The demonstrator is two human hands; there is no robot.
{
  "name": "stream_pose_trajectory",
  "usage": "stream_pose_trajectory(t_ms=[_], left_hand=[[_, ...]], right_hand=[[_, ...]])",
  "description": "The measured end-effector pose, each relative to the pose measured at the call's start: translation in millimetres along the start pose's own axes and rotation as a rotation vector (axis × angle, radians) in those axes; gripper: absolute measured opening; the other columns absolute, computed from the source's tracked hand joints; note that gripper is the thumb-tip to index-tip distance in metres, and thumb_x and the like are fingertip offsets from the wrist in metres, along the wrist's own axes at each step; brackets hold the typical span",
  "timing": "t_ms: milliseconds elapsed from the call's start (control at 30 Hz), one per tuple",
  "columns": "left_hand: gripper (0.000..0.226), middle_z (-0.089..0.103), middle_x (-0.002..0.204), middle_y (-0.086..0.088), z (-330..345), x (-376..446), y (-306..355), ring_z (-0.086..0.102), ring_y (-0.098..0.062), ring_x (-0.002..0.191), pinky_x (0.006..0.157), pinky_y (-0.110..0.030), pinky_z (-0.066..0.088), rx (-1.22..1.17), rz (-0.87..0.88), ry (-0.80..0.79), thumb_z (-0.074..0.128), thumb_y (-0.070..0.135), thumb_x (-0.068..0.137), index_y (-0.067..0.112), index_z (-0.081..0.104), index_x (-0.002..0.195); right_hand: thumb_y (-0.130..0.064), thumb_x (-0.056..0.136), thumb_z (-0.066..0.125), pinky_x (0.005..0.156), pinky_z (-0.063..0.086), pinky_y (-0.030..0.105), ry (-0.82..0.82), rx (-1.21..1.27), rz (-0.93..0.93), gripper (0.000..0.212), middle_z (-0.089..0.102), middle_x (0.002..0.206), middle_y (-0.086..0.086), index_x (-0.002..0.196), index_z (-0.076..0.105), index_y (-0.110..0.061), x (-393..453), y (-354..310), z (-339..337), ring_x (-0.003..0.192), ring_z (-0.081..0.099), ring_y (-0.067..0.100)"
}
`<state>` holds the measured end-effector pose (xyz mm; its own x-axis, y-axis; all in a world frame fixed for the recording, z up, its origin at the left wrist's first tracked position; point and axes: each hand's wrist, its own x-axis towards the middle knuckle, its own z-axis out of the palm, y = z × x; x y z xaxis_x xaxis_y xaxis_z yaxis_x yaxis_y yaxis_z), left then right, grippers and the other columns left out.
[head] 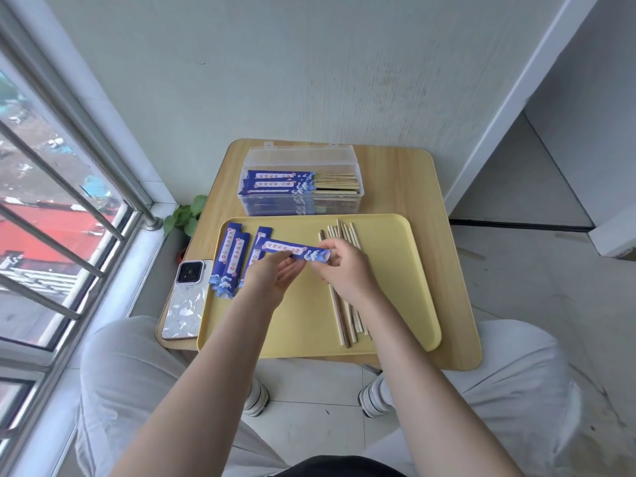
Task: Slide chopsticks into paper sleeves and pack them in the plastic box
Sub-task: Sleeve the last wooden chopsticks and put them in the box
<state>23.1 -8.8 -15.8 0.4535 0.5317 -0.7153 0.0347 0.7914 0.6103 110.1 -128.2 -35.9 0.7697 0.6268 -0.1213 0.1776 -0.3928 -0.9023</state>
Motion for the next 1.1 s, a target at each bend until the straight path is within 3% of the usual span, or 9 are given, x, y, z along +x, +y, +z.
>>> stream_pose_trajectory(t_ms=[100, 200, 267, 333, 400, 533, 633, 833, 1100], left_hand=[[0.023, 0.06, 0.074, -0.008, -3, 0, -1, 0.06, -0.022, 0.064, 0.067, -0.037, 0.058, 0.432, 0.088, 0.151, 0.067, 0.023, 0.094, 0.005, 0.059, 0.084], [0.027, 0.057, 0.071, 0.003, -8, 2, -3, 0.054, -0.019, 0.069, 0.064, -0.036, 0.048, 0.921, 0.552, 0.268, 0.061, 0.036, 0.092, 0.015, 0.058, 0.076], [0.012, 0.062, 0.095, 0.01, -8, 1, -3, 0.058, -0.013, 0.09, 0.076, -0.033, 0.047, 1.153, 0.802, 0.088, 0.064, 0.032, 0.091, 0.022, 0.068, 0.097], [0.028, 0.061, 0.111, 0.01, -6, 3, -3, 0.058, -0.011, 0.102, 0.083, -0.028, 0.046, 1.313, 0.79, -0.181, 0.065, 0.026, 0.092, 0.022, 0.068, 0.119], [0.027, 0.067, 0.103, 0.006, -3, 3, -2, 0.062, -0.015, 0.094, 0.076, -0.028, 0.049, 1.423, 0.75, -0.272, 0.063, 0.025, 0.095, 0.019, 0.069, 0.12], [0.026, 0.071, 0.086, 0.005, -8, 9, -6, 0.066, -0.014, 0.08, 0.072, -0.029, 0.055, 1.338, 0.666, -0.276, 0.065, 0.03, 0.096, 0.015, 0.071, 0.116], [0.025, 0.071, 0.091, -0.001, -12, 12, -12, 0.069, -0.014, 0.075, 0.07, -0.028, 0.06, 1.18, 0.527, -0.272, 0.069, 0.028, 0.094, 0.015, 0.067, 0.115], [0.024, 0.068, 0.097, -0.007, -21, 17, -18, 0.07, -0.012, 0.071, 0.067, -0.027, 0.058, 1.029, 0.428, -0.174, 0.071, 0.023, 0.092, 0.012, 0.063, 0.112], [0.02, 0.071, 0.097, -0.009, -21, 17, -19, 0.07, -0.014, 0.071, 0.073, -0.035, 0.059, 0.981, 0.361, -0.106, 0.073, 0.018, 0.089, 0.013, 0.06, 0.103]], right_hand=[[-0.011, 0.087, 0.07, 0.077, 0.06, 0.043, 0.033, 0.011, 0.021, 0.027, 0.071, 0.091, -0.007, 0.109, 0.065, -0.026, 3, 1, -6, 0.074, 0.07, 0.018], [-0.01, 0.091, 0.067, 0.074, 0.06, 0.037, -0.012, -0.028, 0.052, 0.023, 0.072, 0.093, -0.002, 0.111, 0.066, -0.021, 8, 0, -16, 0.068, 0.07, 0.015], [-0.01, 0.092, 0.066, 0.07, 0.058, 0.034, -0.094, -0.033, 0.066, 0.022, 0.073, 0.094, 0.001, 0.112, 0.066, -0.019, 10, -1, -20, 0.061, 0.068, 0.011], [-0.011, 0.095, 0.065, 0.066, 0.055, 0.03, -0.139, -0.027, 0.068, 0.018, 0.073, 0.094, 0.0, 0.111, 0.066, -0.019, 11, -2, -22, 0.06, 0.067, 0.01], [-0.014, 0.096, 0.064, 0.065, 0.052, 0.028, -0.149, -0.035, 0.064, 0.017, 0.072, 0.096, 0.001, 0.112, 0.066, -0.017, 13, -3, -23, 0.061, 0.067, 0.009], [-0.016, 0.095, 0.065, 0.068, 0.053, 0.034, -0.135, 0.006, 0.072, 0.015, 0.073, 0.093, 0.007, 0.11, 0.065, -0.019, 11, -2, -25, 0.063, 0.068, 0.012], [-0.023, 0.094, 0.066, 0.067, 0.054, 0.036, -0.096, 0.028, 0.114, 0.016, 0.072, 0.091, 0.009, 0.109, 0.062, -0.02, 9, 2, -25, 0.063, 0.067, 0.015], [-0.028, 0.098, 0.058, 0.052, 0.037, 0.029, 0.008, -0.436, 0.259, 0.021, 0.059, 0.09, 0.0, 0.11, 0.046, -0.015, 7, 13, -18, 0.068, 0.055, 0.018], [-0.015, 0.099, 0.053, 0.069, 0.041, 0.03, -0.012, -0.596, 0.271, 0.022, 0.064, 0.114, 0.013, 0.117, 0.049, -0.003, 9, 19, -2, 0.101, 0.064, 0.033]])
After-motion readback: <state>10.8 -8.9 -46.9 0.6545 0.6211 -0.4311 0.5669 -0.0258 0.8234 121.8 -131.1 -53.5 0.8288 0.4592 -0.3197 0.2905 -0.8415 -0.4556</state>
